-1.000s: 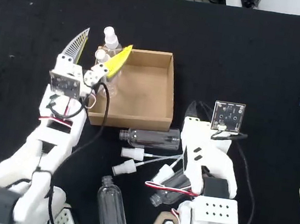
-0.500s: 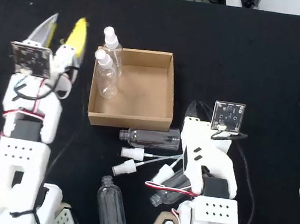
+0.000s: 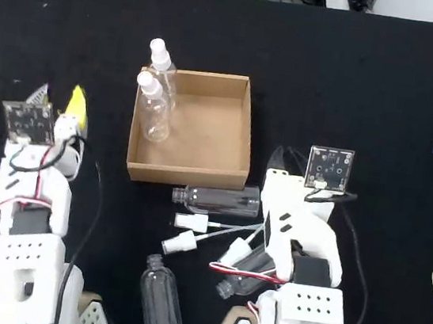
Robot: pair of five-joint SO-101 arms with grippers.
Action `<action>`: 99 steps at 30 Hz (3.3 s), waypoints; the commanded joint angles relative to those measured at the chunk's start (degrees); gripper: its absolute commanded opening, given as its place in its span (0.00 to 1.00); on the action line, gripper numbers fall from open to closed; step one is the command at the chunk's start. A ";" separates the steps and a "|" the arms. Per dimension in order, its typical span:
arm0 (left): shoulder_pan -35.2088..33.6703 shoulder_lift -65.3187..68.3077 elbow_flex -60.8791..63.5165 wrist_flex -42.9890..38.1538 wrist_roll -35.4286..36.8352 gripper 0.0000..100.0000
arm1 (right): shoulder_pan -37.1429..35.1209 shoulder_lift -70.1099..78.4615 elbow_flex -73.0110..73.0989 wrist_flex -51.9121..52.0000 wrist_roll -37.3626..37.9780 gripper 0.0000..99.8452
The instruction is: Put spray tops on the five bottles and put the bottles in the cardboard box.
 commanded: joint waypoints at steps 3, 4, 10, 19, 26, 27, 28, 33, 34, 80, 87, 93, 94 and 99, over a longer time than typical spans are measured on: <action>0.22 -6.51 5.49 5.89 0.00 0.03 | 0.88 -1.71 -0.84 -1.85 0.09 0.01; 0.31 -7.38 5.93 6.59 0.00 0.03 | 0.88 -1.71 -0.84 -1.85 0.09 0.01; 4.00 -12.13 12.53 6.95 0.09 0.03 | 1.14 -1.71 -0.92 -1.32 0.00 0.01; 5.76 -21.27 14.46 14.59 0.09 0.03 | 1.14 -1.71 -1.10 1.93 0.00 0.01; 5.67 -27.16 14.46 21.36 0.09 0.03 | 1.32 -1.71 -0.84 1.76 0.18 0.01; 5.67 -27.87 14.46 22.24 0.09 0.03 | 1.23 -1.71 -0.75 1.76 0.18 0.01; 5.67 -28.48 14.46 23.12 0.09 0.03 | 1.14 -1.71 -0.75 1.76 0.18 0.01; 5.76 -30.42 14.29 25.67 0.00 0.03 | 1.32 -1.71 -0.66 1.85 0.35 0.01; 5.76 -30.42 14.29 25.67 0.00 0.03 | 1.32 -1.71 -0.66 1.93 0.35 0.01; 5.32 -30.24 14.29 25.76 -0.35 0.03 | 1.23 27.12 -36.62 37.98 8.53 0.01; 5.41 -30.15 10.42 28.66 0.00 0.04 | 1.32 35.12 -34.33 28.75 8.44 0.01; 5.32 -30.07 -2.77 38.33 -1.93 0.04 | 0.97 33.71 -27.56 19.08 8.44 0.01; 5.32 -30.07 -5.23 40.35 -3.78 0.04 | 0.97 33.63 -26.51 17.85 8.44 0.01; 4.62 -28.66 -14.20 45.36 -11.78 0.04 | 1.32 33.54 -23.78 13.19 4.31 0.01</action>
